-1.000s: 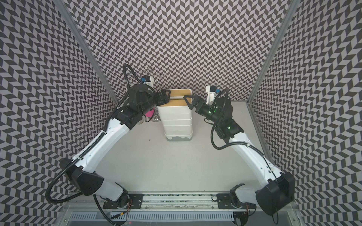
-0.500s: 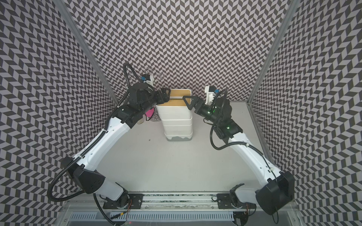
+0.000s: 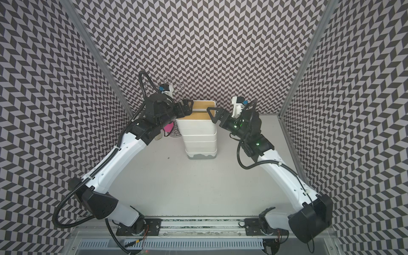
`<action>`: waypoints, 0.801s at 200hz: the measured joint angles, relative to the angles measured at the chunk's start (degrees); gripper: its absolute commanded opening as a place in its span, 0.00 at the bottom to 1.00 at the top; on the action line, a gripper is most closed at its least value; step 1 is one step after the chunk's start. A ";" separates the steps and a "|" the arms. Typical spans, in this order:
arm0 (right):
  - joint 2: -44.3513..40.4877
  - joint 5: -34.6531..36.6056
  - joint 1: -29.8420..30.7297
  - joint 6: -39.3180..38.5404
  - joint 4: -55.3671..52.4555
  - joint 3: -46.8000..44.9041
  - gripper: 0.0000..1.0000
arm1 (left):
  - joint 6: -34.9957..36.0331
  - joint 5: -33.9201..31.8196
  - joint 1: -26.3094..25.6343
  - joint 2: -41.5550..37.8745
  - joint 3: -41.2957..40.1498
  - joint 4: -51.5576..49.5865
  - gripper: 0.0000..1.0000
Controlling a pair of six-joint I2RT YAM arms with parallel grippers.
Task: Stack the tissue boxes
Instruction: Place the tissue box at the tissue box.
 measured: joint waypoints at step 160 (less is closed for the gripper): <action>-19.08 24.46 -7.72 -16.28 -5.11 -23.63 0.99 | -3.65 -17.07 4.83 -42.49 -44.02 1.38 1.00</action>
